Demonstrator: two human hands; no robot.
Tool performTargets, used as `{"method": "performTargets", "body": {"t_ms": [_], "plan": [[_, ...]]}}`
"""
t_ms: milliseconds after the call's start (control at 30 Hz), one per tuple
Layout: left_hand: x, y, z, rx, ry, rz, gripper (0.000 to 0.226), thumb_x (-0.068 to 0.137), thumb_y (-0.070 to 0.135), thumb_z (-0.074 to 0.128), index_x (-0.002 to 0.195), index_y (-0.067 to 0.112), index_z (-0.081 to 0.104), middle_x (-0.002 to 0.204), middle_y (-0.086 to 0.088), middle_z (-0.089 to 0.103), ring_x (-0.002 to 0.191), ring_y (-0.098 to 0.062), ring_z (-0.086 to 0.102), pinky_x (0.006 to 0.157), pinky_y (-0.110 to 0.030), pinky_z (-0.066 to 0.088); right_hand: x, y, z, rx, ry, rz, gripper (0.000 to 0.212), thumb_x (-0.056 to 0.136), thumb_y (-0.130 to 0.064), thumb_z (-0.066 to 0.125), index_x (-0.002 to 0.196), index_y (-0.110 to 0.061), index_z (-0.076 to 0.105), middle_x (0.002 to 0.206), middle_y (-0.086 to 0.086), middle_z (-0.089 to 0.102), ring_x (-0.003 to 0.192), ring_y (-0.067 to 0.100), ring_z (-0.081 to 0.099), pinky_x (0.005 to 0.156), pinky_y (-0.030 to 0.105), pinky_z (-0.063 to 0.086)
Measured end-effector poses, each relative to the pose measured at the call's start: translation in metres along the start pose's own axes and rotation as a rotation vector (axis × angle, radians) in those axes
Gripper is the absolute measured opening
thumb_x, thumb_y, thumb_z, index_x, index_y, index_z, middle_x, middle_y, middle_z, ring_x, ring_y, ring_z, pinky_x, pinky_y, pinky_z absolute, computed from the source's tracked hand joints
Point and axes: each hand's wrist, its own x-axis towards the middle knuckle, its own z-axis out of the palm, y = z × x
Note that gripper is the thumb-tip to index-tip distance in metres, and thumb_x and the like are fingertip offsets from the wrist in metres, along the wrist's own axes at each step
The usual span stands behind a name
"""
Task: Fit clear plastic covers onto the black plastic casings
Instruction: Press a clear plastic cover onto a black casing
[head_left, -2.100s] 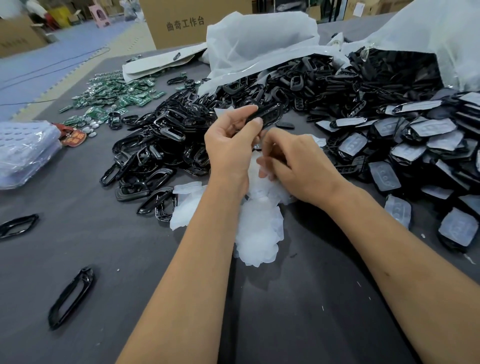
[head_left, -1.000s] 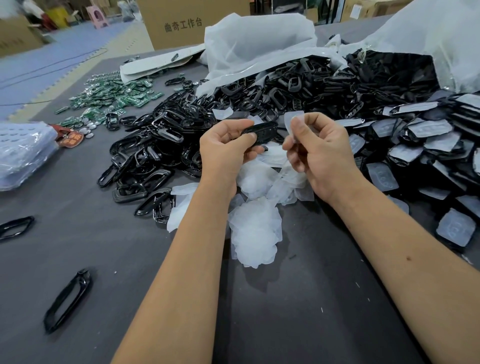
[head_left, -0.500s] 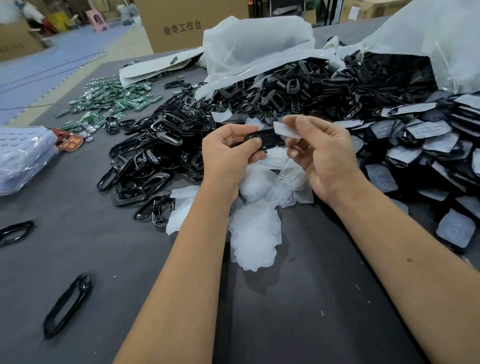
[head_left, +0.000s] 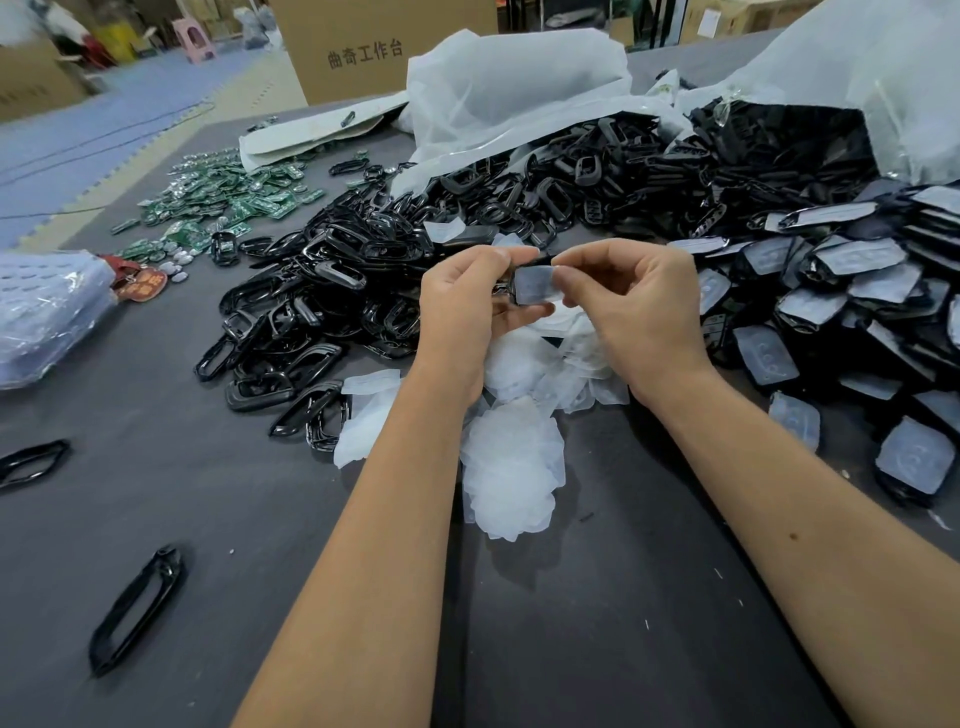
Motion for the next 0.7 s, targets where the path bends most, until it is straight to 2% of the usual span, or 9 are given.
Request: {"method": "performTargets", "body": {"t_ms": [100,200,367,700], "plan": [[0.0002,-0.0005,0.0001,0.010,0.000,0.003,0.030,0.096,0.007,0.055,0.082,0.010,0.081,0.097,-0.017,0.074,0.074,-0.031,0.073,0.067,-0.036,0.062,-0.0001,-0.0010,0.0011,-0.071,0.037,-0.024,0.012,0.085,-0.012,0.082,0.090,-0.022,0.078,0.078,-0.004,0.076,0.073,0.016,0.074,0.075,0.036,0.063],[0.0005,-0.0015,0.0004,0.027,-0.001,0.004,0.029,0.096,0.003,0.057,0.081,0.012,0.081,0.093,-0.015,0.075,0.074,-0.031,0.072,0.063,-0.032,0.061,-0.0004,-0.0022,0.0013,-0.130,0.085,-0.034,0.014,0.083,-0.011,0.083,0.088,-0.019,0.073,0.078,-0.005,0.072,0.073,0.015,0.072,0.074,0.036,0.063],[0.0007,-0.0044,-0.0013,0.089,-0.017,0.047,0.021,0.090,-0.009,0.065,0.092,0.008,0.078,0.088,-0.018,0.076,0.077,-0.029,0.074,0.065,-0.027,0.060,-0.0010,-0.0042,0.0003,-0.151,0.138,-0.033,0.018,0.081,-0.013,0.085,0.088,-0.014,0.067,0.077,-0.002,0.071,0.071,0.016,0.072,0.070,0.036,0.062],[0.0004,-0.0068,-0.0009,0.112,-0.032,0.079,0.019,0.088,-0.010,0.070,0.093,0.008,0.076,0.089,-0.017,0.076,0.076,-0.026,0.076,0.067,-0.031,0.061,-0.0014,-0.0048,0.0026,-0.159,0.145,-0.039,0.018,0.081,-0.014,0.084,0.087,-0.013,0.067,0.076,-0.002,0.071,0.069,0.016,0.072,0.069,0.038,0.062]]}}
